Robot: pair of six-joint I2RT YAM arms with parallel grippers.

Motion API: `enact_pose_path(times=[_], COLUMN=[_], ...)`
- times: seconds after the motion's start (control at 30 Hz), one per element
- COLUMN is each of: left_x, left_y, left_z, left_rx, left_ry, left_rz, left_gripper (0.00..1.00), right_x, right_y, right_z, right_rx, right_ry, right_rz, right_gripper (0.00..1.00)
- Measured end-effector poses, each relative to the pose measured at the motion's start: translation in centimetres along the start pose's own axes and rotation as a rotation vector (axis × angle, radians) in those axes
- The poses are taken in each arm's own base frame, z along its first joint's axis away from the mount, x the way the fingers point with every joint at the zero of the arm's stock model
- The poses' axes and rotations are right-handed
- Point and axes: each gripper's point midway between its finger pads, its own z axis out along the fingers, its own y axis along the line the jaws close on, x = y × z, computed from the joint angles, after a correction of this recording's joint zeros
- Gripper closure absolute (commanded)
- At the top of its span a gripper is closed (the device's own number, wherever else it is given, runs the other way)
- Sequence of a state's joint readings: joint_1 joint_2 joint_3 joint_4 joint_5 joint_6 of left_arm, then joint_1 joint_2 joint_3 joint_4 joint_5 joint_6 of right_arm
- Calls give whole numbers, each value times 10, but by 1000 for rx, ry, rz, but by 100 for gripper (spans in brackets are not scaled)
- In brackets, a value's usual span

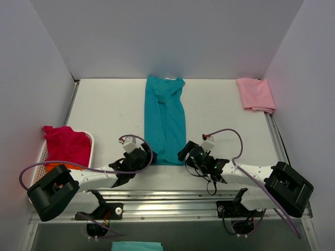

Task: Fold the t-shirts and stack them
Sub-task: Fold the tshirt

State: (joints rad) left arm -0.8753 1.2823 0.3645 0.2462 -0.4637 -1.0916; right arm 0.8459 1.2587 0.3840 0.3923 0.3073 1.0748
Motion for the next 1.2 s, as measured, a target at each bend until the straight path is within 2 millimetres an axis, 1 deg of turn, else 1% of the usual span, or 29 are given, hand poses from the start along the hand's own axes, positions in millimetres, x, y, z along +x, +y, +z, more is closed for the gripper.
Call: enact_pose_path(times=[0.1,0.2,0.23,0.27,0.3,0.4,0.43,0.47,0.5,0.53,0.57,0.6,0.63,0.67,0.73,0.77,0.9,1.0,1.1,1.2], left_x=[0,2,2,2,2,3,3,3,3,3,3,4,4,4,4,5,8,10,12,11], left_y=[-4,-7,-7,-8,-8,-8,-7,-7,-7,-7,-8,-8,-8,-8,-8,-8,-6,-7,-9,-14], left_z=[3,6,6,5,5,5,5,5,5,5,5,5,5,5,5,5,5,3,-10,-30], left_rx=[7,10,11,12,12,11,10,9,8,9,9,9,10,11,11,10,7,10,19,59], left_ry=[-2,4,6,8,9,11,11,12,12,13,13,14,15,16,16,18,25,35,48,59], left_rz=[-9,-10,-11,-12,-13,-16,-18,-20,-22,-24,-28,-27,-27,-23,-23,-23,-15,-12,-19,-36], left_gripper=[23,23,23,24,24,29,37,42,48,58,62,67,80,87,96,98,98,98,98,98], right_x=[12,23,23,24,25,27,27,27,27,26,26,26,26,26,25,25,23,19,16,15], right_y=[4,0,3,4,5,4,3,2,2,1,1,0,-1,-1,-3,-3,-5,-5,-2,3], right_z=[-1,5,6,7,8,8,8,8,8,8,8,8,8,8,8,8,6,0,-10,-22], right_rx=[-12,7,-1,-2,-4,0,4,7,9,12,14,17,19,20,27,29,36,35,25,1], right_ry=[24,36,35,34,33,37,36,36,34,32,32,30,28,27,23,22,15,8,-1,-6], right_rz=[-1,-4,-1,0,1,-2,-1,-3,-3,-2,-5,-8,-8,-9,-14,-17,-24,-26,-30,-34], right_gripper=[42,45,47,52,54,66,71,78,83,89,97,99,100,100,100,100,100,100,100,100])
